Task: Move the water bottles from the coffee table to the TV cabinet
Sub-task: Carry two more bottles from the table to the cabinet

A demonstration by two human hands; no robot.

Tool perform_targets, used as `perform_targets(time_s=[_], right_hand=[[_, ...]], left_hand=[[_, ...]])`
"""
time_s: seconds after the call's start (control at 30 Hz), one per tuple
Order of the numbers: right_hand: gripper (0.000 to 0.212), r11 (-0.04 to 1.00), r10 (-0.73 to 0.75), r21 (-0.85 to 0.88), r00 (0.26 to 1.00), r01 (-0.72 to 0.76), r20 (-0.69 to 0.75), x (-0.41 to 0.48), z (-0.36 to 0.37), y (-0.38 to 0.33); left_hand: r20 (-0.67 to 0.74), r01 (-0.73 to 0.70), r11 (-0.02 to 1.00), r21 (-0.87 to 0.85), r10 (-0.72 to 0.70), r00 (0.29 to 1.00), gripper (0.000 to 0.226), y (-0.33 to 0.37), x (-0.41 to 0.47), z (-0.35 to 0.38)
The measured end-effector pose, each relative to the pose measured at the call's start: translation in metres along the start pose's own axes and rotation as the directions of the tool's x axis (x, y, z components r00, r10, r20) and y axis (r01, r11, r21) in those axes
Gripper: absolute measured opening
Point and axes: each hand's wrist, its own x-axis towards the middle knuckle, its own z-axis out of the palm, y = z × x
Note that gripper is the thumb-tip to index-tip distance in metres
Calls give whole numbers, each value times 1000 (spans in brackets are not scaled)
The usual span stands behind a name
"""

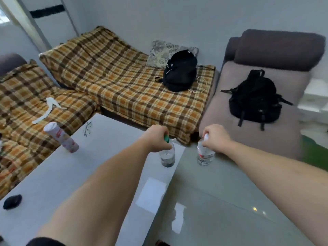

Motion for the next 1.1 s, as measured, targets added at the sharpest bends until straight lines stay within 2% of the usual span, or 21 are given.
perform_targets(time_s=[0.13, 0.23, 0.4, 0.53, 0.7, 0.8, 0.9, 1.0, 1.1], right_hand=[[17, 986, 161, 49, 985, -158, -62, -50, -40, 75], [13, 949, 299, 126, 951, -288, -79, -98, -65, 133], [10, 884, 440, 236, 888, -403, -132, -208, -97, 220], [14, 782, 603, 333, 776, -528, -186, -304, -109, 276], [23, 576, 817, 373, 507, -727, -273, -429, -108, 328], [20, 421, 902, 412, 321, -808, -290, -506, -101, 342], [19, 242, 955, 478, 120, -845, -272, -580, -87, 336], [19, 35, 965, 542, -112, -839, -236, -649, -72, 320], [19, -110, 944, 600, -273, -793, -187, -708, -58, 300]], left_hand=[[55, -177, 982, 61, 174, 983, 27, 92, 9, 14], [181, -344, 927, 149, 316, 931, 27, 165, 18, 38], [371, -638, 727, 254, 536, 758, 27, 302, 18, 96], [433, -817, 553, 165, 703, 564, 30, 408, -6, 152], [470, -941, 337, 13, 829, 303, 36, 523, -67, 215], [447, -963, 253, -94, 875, 187, 31, 570, -120, 244], [409, -953, 200, -229, 908, 92, 27, 605, -179, 266], [390, -912, 172, -373, 921, 15, 25, 634, -244, 288], [430, -868, 171, -466, 901, -53, 26, 653, -308, 312]])
